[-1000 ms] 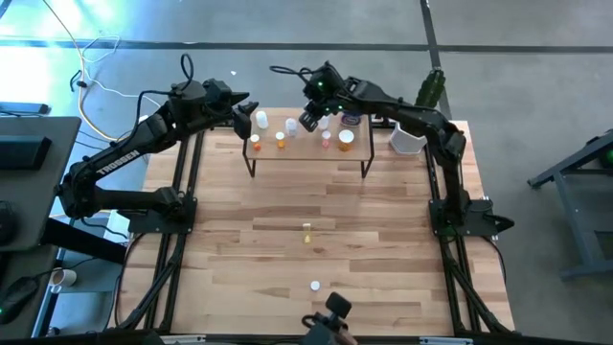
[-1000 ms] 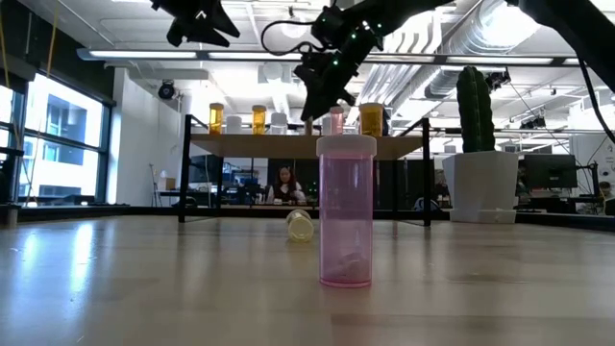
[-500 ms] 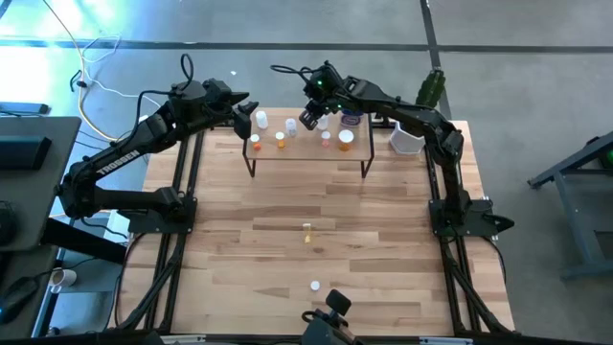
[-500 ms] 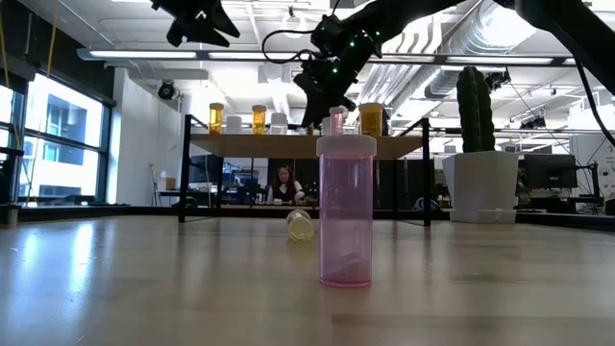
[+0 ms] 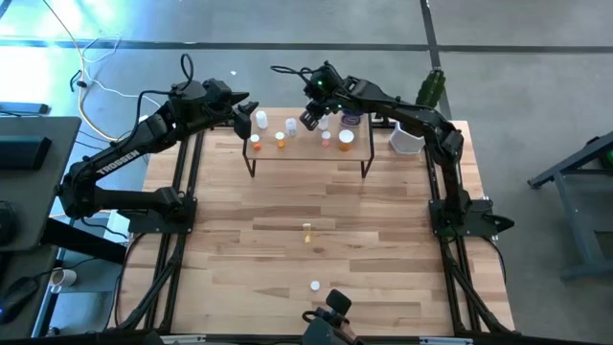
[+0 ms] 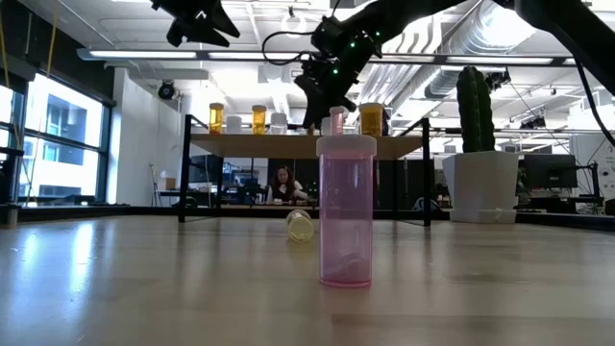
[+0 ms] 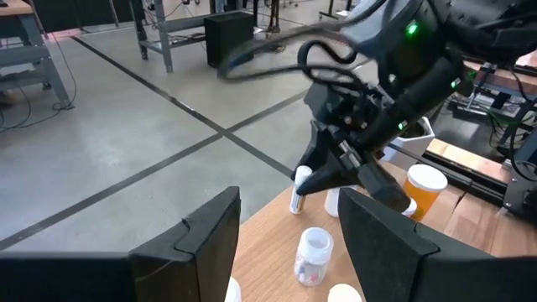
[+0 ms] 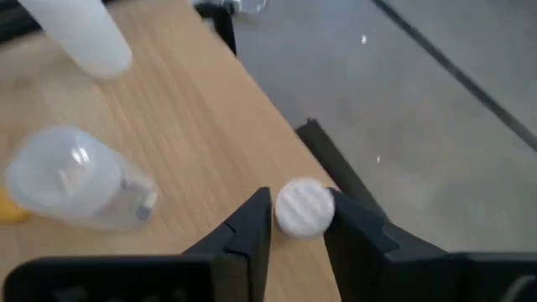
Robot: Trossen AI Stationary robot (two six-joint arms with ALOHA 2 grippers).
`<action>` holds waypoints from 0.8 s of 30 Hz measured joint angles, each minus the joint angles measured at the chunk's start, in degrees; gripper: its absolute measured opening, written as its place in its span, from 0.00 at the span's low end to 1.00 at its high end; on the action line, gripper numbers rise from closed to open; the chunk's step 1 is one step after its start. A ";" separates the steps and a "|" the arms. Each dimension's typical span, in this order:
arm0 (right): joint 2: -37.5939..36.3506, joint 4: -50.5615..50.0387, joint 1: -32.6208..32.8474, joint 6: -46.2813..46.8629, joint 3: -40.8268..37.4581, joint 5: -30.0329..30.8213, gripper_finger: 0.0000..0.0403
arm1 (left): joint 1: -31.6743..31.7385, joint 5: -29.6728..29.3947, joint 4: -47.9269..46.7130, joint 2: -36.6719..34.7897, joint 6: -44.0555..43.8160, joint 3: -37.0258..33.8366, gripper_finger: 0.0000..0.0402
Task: Pick and place medicine bottles onto shelf by color
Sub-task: Put the white pill bottle on the shelf, then put the yellow pill bottle on the shelf
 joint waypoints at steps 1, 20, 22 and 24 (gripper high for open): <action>0.16 -0.33 0.02 0.00 -0.05 0.01 0.25 | 0.00 0.00 0.00 0.00 0.00 -0.01 0.48; -0.40 -0.26 -0.02 -1.05 5.40 0.03 0.30 | 0.00 0.00 0.00 0.00 0.02 0.00 0.48; -0.40 -0.77 -0.02 -1.05 6.76 0.29 0.30 | 0.00 0.00 0.00 0.00 0.02 -0.01 0.48; -0.42 -2.01 -0.02 -1.05 8.28 0.28 0.30 | 0.01 0.00 0.00 0.00 0.02 -0.01 0.48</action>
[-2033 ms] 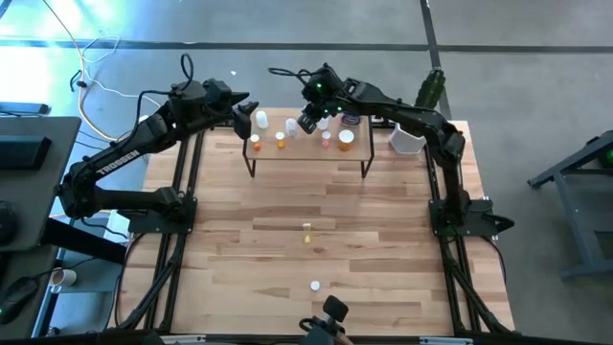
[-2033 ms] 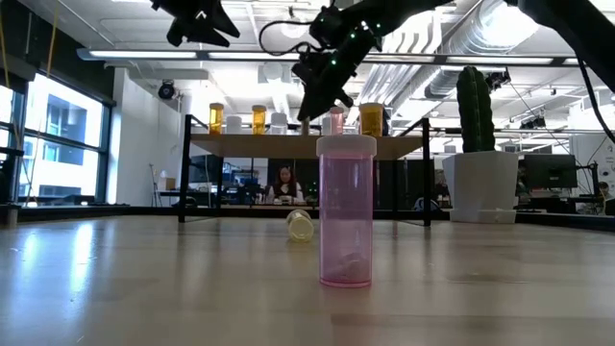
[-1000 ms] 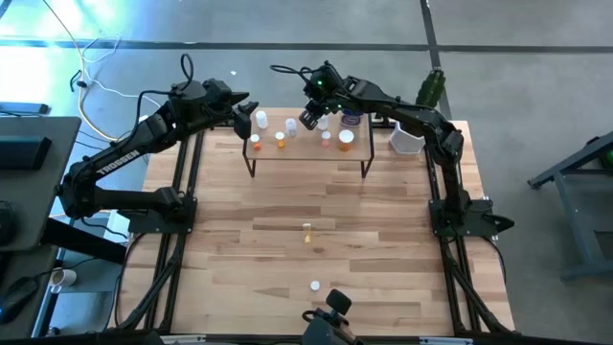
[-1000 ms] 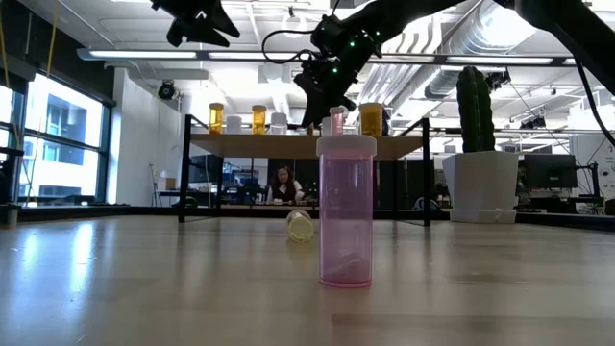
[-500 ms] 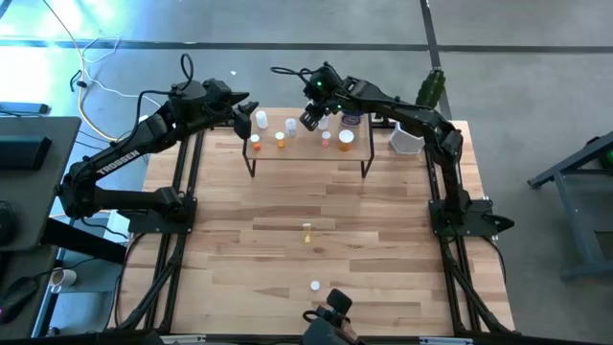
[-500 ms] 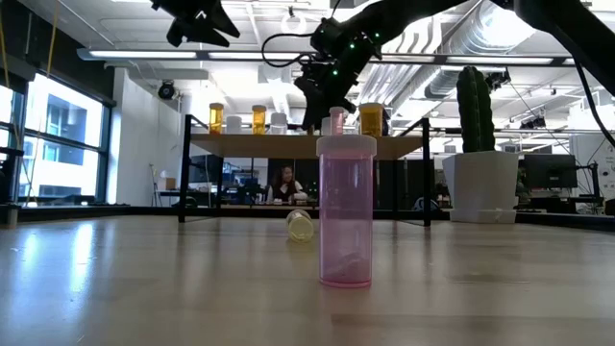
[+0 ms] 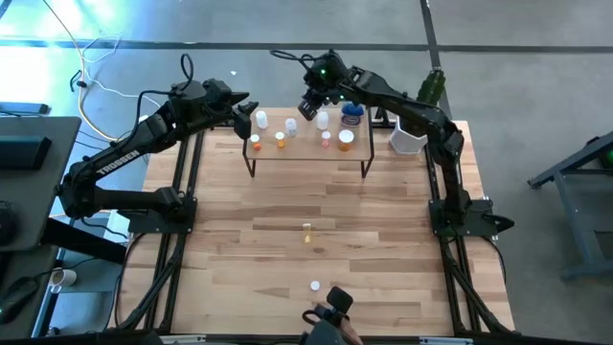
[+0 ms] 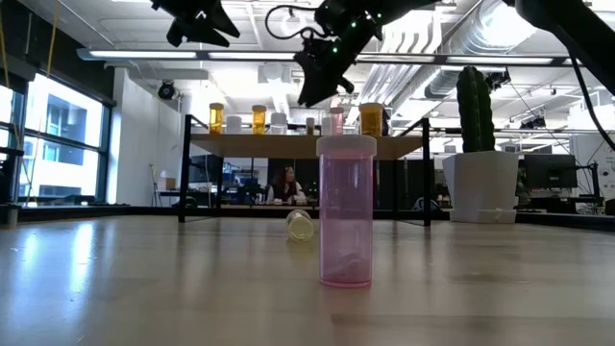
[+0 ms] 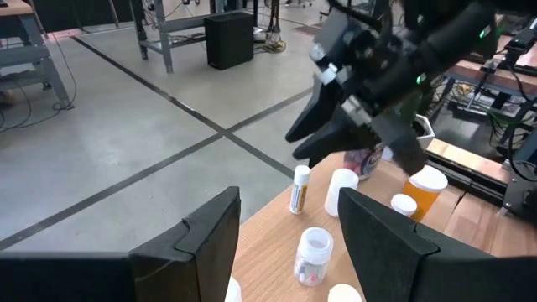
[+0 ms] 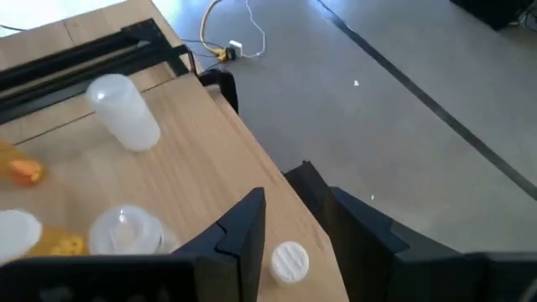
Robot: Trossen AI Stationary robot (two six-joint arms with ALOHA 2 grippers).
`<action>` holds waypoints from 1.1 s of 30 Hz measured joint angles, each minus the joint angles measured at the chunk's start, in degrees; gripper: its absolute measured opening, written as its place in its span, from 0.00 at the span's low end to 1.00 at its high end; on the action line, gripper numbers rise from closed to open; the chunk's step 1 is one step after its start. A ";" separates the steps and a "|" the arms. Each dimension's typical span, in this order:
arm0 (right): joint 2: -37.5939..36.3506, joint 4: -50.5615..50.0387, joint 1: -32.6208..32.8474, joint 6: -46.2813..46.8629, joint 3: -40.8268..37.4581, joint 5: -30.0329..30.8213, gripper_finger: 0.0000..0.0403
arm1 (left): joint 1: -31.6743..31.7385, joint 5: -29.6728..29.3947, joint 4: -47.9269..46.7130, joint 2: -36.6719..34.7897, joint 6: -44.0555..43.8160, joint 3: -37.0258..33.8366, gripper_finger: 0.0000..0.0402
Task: Pick and place medicine bottles onto shelf by color
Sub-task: Put the yellow pill bottle on the shelf
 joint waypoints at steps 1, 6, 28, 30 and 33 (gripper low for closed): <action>0.00 -1.33 0.02 0.00 0.94 -0.06 0.30 | -0.01 0.00 0.00 0.00 0.00 0.01 0.48; 0.00 -10.17 0.89 1.52 7.60 -4.01 0.30 | -0.01 0.00 -0.83 -0.11 0.00 0.01 0.48; -7.73 -32.96 9.37 -1.35 12.63 -10.07 0.30 | -20.24 -0.36 -11.95 -0.07 -6.02 0.01 0.48; -7.76 -34.88 10.53 -0.13 12.63 -10.63 0.30 | -22.58 -0.78 -13.01 -0.07 -7.11 0.02 0.48; -7.78 -37.13 13.16 1.65 11.82 -10.63 0.30 | -26.27 -0.87 -15.26 -0.07 -9.38 0.01 0.48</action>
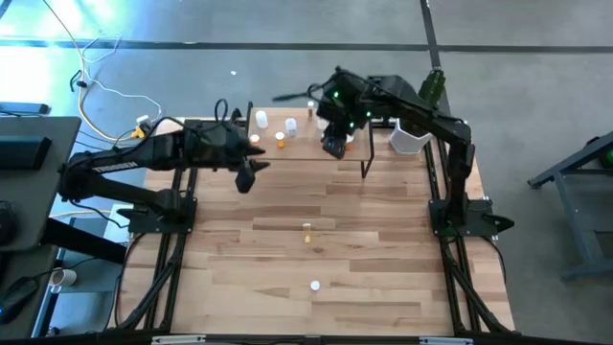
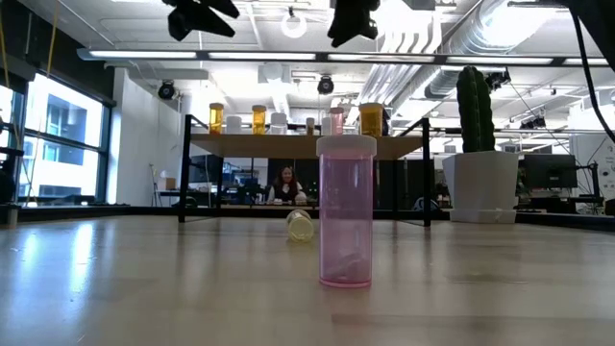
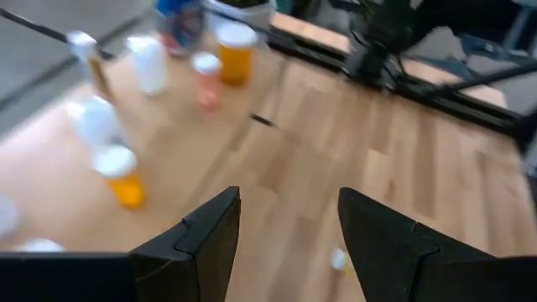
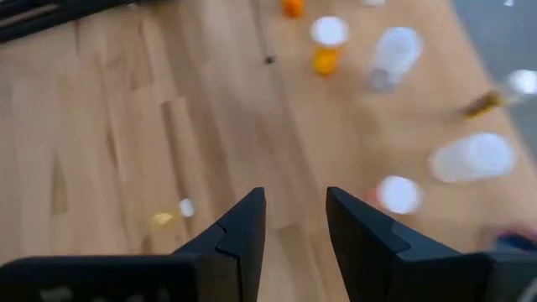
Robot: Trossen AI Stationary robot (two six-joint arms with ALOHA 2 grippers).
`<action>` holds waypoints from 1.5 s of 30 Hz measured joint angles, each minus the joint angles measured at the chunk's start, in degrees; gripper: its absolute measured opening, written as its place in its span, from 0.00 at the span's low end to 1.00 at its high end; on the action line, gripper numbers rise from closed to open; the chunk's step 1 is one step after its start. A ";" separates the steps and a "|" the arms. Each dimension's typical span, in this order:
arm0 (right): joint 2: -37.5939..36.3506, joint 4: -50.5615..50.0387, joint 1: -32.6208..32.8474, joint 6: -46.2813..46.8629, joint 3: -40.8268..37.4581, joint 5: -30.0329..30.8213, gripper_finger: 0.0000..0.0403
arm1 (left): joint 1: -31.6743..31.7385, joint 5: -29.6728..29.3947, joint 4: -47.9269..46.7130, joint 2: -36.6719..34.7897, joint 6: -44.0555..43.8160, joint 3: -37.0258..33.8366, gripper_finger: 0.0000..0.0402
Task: Pick and place medicine bottles onto shelf by color
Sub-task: Put the yellow pill bottle on the shelf
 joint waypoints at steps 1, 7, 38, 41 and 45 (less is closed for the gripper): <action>-0.06 0.44 1.04 0.66 -0.85 0.02 0.30 | -1.18 -0.01 -0.67 0.01 -0.93 0.00 0.48; -1.17 1.08 6.57 8.54 -7.47 0.39 0.30 | -8.08 -0.16 -4.74 -0.02 -5.74 0.00 0.48; -1.61 28.41 24.14 52.53 -37.98 5.92 0.32 | -18.83 -14.57 -25.09 -0.15 -22.18 0.00 0.48; -1.61 33.95 24.52 54.71 -41.72 6.04 0.36 | -18.85 -14.57 -25.09 -0.15 -22.18 0.00 0.48; -1.61 40.44 24.51 60.34 -46.75 6.07 0.41 | -18.85 -14.57 -25.09 -0.15 -22.19 0.00 0.48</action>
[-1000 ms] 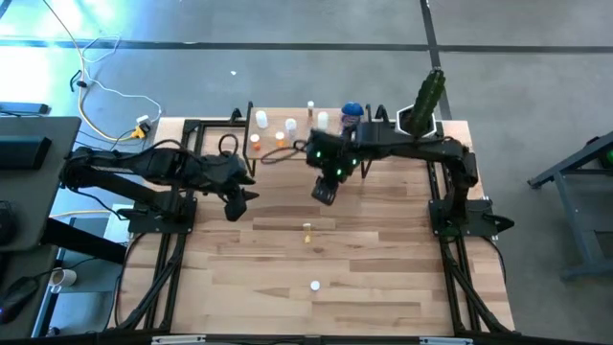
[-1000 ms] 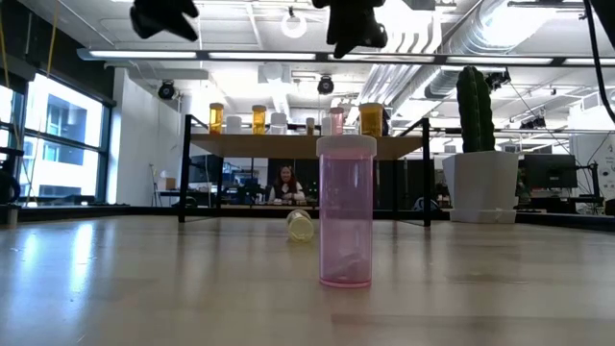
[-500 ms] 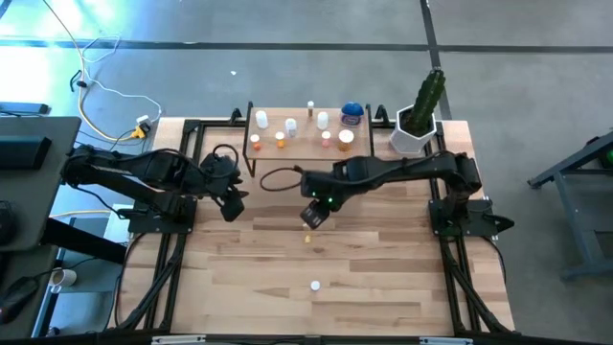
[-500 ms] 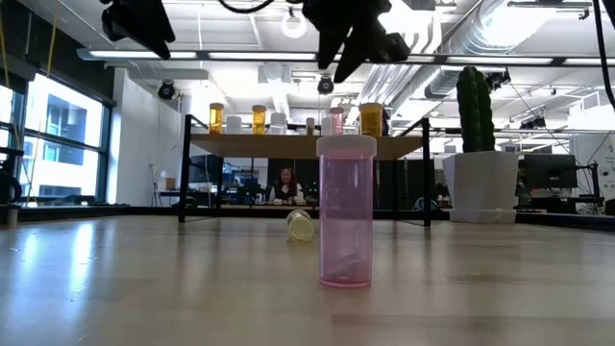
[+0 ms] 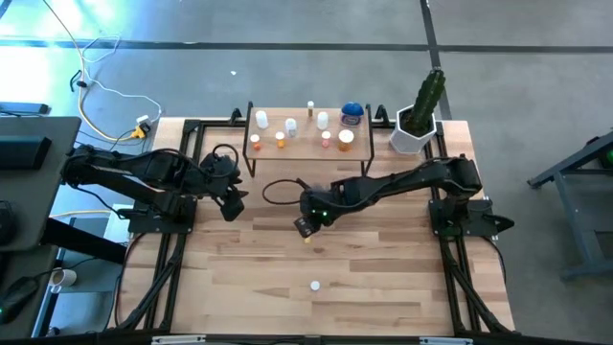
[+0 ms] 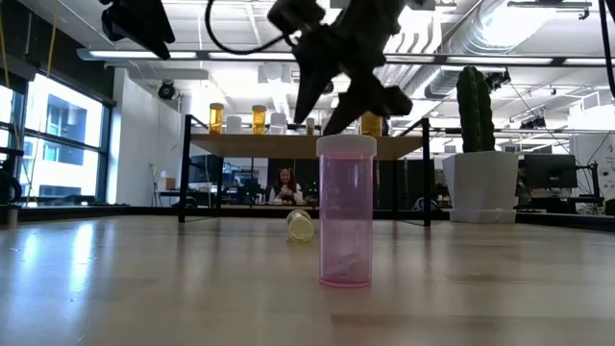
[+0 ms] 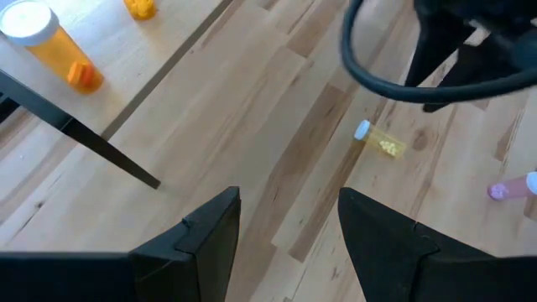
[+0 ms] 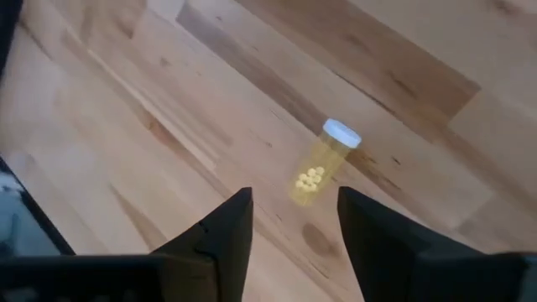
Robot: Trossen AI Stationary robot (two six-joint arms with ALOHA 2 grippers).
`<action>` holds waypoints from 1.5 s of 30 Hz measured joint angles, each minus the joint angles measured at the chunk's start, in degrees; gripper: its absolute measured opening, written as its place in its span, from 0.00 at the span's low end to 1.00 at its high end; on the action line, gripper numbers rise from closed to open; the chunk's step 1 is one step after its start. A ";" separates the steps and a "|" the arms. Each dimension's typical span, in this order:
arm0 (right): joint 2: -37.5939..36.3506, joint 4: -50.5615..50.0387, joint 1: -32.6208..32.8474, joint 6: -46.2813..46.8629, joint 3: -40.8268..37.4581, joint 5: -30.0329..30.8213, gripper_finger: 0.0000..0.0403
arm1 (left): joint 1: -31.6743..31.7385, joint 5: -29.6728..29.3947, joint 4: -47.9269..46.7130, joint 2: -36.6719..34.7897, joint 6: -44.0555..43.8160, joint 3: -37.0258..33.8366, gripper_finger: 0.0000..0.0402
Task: Pick and place medicine bottles onto shelf by color
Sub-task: Put the yellow pill bottle on the shelf
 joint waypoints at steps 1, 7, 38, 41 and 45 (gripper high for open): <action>0.01 1.60 -0.18 1.07 -1.06 -0.02 0.42 | 0.02 0.00 0.00 0.00 0.01 0.00 0.48; 2.42 4.01 -1.13 2.62 -2.33 -0.23 0.42 | 0.02 -0.02 0.04 0.00 0.73 0.00 0.48; 8.46 -6.17 -0.38 5.09 7.46 2.86 0.43 | 0.04 0.02 -0.37 0.00 1.08 -0.02 0.48; 9.61 -6.40 -0.38 5.31 7.45 2.85 0.43 | 0.04 0.00 -0.38 0.00 1.08 -0.02 0.48; 11.22 -6.43 -0.38 5.22 7.45 2.85 0.43 | 0.04 -0.02 -0.39 0.00 1.52 -0.02 0.48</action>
